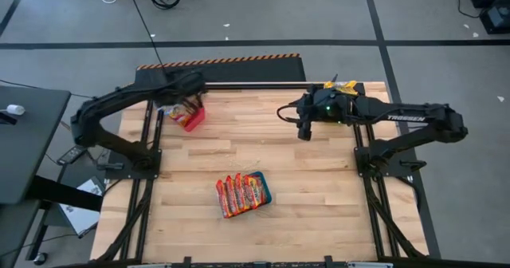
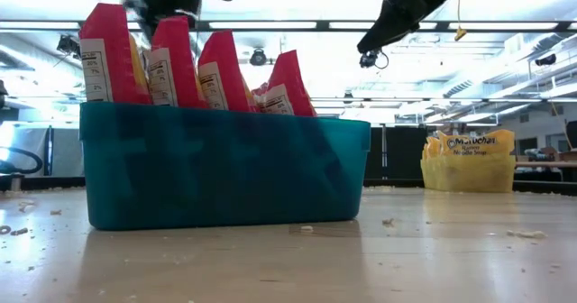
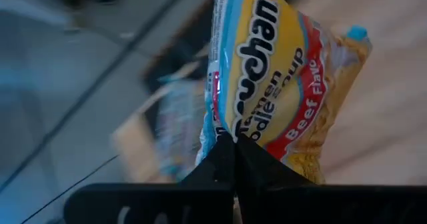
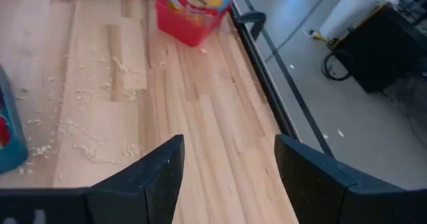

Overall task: Sort Maruchan noodles
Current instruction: Put the blue noodle pack into the red bin

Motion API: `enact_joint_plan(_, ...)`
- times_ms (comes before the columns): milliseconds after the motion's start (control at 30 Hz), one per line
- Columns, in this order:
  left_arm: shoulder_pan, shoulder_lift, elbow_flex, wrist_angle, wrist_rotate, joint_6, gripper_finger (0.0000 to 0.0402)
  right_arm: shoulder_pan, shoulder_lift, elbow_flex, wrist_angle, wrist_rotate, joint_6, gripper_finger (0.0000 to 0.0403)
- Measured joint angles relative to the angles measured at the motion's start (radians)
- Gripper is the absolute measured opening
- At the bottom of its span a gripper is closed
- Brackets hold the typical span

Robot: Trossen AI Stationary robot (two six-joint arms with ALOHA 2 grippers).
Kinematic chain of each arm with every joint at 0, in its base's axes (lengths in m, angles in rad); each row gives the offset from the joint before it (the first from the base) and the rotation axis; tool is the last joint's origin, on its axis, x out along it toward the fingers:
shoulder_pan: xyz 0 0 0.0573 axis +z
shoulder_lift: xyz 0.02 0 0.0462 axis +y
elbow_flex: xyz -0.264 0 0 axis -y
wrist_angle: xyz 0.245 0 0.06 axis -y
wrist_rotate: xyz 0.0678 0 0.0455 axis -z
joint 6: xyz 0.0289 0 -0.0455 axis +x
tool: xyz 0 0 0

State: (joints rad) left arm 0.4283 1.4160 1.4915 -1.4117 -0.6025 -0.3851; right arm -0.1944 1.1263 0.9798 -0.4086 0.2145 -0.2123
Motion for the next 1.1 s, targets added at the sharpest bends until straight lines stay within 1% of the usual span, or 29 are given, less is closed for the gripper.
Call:
enact_joint_plan(100, -0.029, -0.055, -0.03, -0.086, -0.141, -0.12, 0.0001, 0.001, 0.02, 0.0, 0.016, -0.016, -0.013, 0.0238)
enact_joint_plan(200, -0.045, -0.095, -0.121, -0.059, -0.215, -0.215, 0.0001, 0.006, 0.033, 0.0, 0.022, -0.015, -0.006, 0.0238)
enact_joint_plan(300, -0.049, -0.116, -0.253, 0.034, -0.251, -0.254, 0.0001, 0.013, 0.032, 0.0, 0.023, 0.014, 0.008, 0.0238)
enact_joint_plan(400, -0.057, -0.12, -0.395, 0.139, -0.263, -0.262, 0.0001, 0.021, 0.023, 0.0, 0.023, 0.06, 0.038, 0.0238)
enact_joint_plan(467, -0.057, -0.12, -0.483, 0.218, -0.274, -0.287, 0.0001, 0.022, 0.01, 0.0, 0.025, 0.066, 0.072, 0.0238)
enact_joint_plan(567, -0.057, -0.12, -0.594, 0.334, -0.267, -0.321, 0.0003, 0.026, -0.002, 0.0, 0.026, 0.068, 0.127, 0.0238)
enact_joint_plan(667, -0.072, -0.12, -0.669, 0.396, -0.252, -0.367, 0.0003, 0.03, -0.011, 0.0, 0.028, 0.068, 0.166, 0.0238)
enact_joint_plan(800, -0.08, -0.12, -0.706, 0.408, -0.25, -0.415, 0.0004, 0.032, -0.014, 0.0, 0.028, 0.067, 0.203, 0.0238)
enact_joint_plan(867, -0.08, -0.12, -0.707, 0.401, -0.241, -0.411, 0.0005, 0.032, -0.014, 0.0, 0.027, 0.065, 0.213, 0.0238)
enact_joint_plan(967, -0.08, -0.12, -0.707, 0.388, -0.181, -0.407, 0.0005, 0.032, -0.014, 0.0, 0.027, 0.064, 0.212, 0.0238)
enact_joint_plan(1033, -0.08, -0.12, -0.707, 0.39, -0.118, -0.406, 0.0006, 0.032, -0.014, 0.0, 0.027, 0.064, 0.212, 0.0238)
enact_joint_plan(1100, -0.08, -0.12, -0.707, 0.409, -0.045, -0.371, 0.0009, 0.028, -0.014, 0.0, 0.027, 0.064, 0.212, 0.0238)
